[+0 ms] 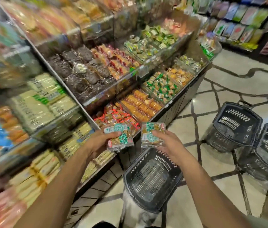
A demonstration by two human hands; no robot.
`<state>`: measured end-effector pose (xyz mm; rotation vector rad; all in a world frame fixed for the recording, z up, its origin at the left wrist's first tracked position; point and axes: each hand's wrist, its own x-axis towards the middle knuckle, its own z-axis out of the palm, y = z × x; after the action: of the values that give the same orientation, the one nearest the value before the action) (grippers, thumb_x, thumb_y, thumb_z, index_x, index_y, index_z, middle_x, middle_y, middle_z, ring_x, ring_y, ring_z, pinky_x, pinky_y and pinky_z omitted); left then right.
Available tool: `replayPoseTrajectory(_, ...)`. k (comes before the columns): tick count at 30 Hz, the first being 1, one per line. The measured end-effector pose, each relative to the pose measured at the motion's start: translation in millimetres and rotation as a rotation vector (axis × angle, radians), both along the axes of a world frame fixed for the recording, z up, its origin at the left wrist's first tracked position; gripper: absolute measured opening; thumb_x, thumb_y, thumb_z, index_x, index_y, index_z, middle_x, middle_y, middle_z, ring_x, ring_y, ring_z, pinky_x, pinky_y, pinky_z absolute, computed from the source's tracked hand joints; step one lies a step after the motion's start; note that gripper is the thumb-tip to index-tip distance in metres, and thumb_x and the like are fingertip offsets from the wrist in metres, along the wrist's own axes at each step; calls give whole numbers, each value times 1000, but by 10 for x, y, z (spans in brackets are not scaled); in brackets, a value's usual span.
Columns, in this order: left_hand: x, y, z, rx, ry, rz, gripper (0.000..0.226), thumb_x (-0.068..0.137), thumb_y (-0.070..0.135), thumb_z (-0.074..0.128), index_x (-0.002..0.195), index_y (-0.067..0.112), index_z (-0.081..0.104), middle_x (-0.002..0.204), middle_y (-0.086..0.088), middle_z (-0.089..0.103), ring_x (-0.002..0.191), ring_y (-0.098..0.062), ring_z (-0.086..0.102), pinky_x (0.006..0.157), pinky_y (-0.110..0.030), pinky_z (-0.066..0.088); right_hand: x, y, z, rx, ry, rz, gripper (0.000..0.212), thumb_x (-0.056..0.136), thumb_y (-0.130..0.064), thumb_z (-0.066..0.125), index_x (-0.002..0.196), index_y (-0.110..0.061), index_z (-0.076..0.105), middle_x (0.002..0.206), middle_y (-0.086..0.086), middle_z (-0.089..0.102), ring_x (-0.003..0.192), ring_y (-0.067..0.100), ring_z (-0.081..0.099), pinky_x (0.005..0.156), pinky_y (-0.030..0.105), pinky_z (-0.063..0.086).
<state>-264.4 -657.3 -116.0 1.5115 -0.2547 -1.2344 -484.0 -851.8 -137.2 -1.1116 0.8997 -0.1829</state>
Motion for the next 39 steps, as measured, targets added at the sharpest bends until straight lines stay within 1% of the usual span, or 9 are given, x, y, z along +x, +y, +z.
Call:
replayPoseTrajectory(3, 202, 532, 266, -25, -13, 143, 59, 75, 14, 84, 130, -1, 67, 122, -17, 75, 119, -34, 70, 109, -47, 52, 481, 334, 288, 31, -78, 101, 66, 86, -39, 85, 138, -19, 49, 131, -5, 59, 125, 19, 54, 107, 41, 45)
replayPoseTrajectory(7, 410, 1348, 541, -47, -34, 312, 44, 80, 10, 80, 121, -3, 71, 115, -21, 76, 102, -29, 76, 82, -34, 64, 1133, 906, 425, 59, -132, 196, 120, 76, -45, 91, 165, -19, 16, 163, 2, 35, 141, 22, 43, 102, 45, 52)
replayPoseTrajectory(14, 696, 3216, 780, -50, -101, 544, 51, 80, 20, 82, 125, -1, 69, 123, -17, 74, 104, -26, 71, 90, -35, 54, 2120, 2394, 673, 50, -115, 426, 108, 56, -48, 102, 146, -12, 54, 136, 9, 67, 120, 30, 67, 73, 34, 62)
replayPoseTrajectory(18, 727, 4370, 911, -41, -131, 661, 69, 68, 32, 96, 124, 0, 69, 121, -24, 73, 104, -38, 67, 91, -49, 55, 2483, 3411, 886, 80, -152, 577, 61, 78, -36, 89, 129, -9, 69, 118, 9, 73, 100, 26, 69, 66, 34, 58)
replayPoseTrajectory(24, 726, 5716, 1011, -54, -166, 874, 47, 83, 19, 83, 123, -2, 69, 111, -18, 77, 83, -22, 76, 73, -30, 64, 3020, 4827, 942, 35, -183, 758, 86, 60, -57, 98, 131, -20, 68, 134, -1, 70, 133, 27, 58, 110, 49, 48)
replayPoseTrajectory(29, 694, 6496, 994, -65, -202, 1015, 58, 75, 25, 88, 123, -1, 68, 105, -17, 77, 72, -19, 74, 64, -28, 62, 3295, 5657, 961, 71, -148, 821, 97, 53, -57, 100, 133, -15, 65, 137, 5, 68, 127, 28, 62, 94, 45, 60)
replayPoseTrajectory(34, 821, 6913, 1000, -128, -144, 1120, 20, 90, 10, 75, 106, 4, 66, 89, -13, 74, 59, -15, 69, 52, -24, 57, 3610, 6170, 1050, 107, -170, 887, 37, 88, -30, 83, 122, -25, 68, 115, -2, 76, 106, 21, 71, 89, 42, 61)
replayPoseTrajectory(37, 982, 7086, 992, -118, -132, 1171, 18, 93, 9, 71, 104, -5, 67, 86, -15, 74, 63, -16, 71, 56, -22, 58, 3872, 6382, 1043, 94, -157, 925, 63, 86, -35, 85, 141, -19, 60, 130, 2, 70, 85, 16, 76, 73, 36, 62)
replayPoseTrajectory(39, 1117, 7206, 951, -123, -130, 1212, 47, 85, 17, 82, 117, -13, 65, 104, -26, 75, 87, -28, 74, 85, -34, 63, 4053, 6476, 1033, 95, -146, 949, 39, 90, -32, 82, 123, -21, 65, 127, -1, 68, 76, 14, 75, 78, 37, 62)
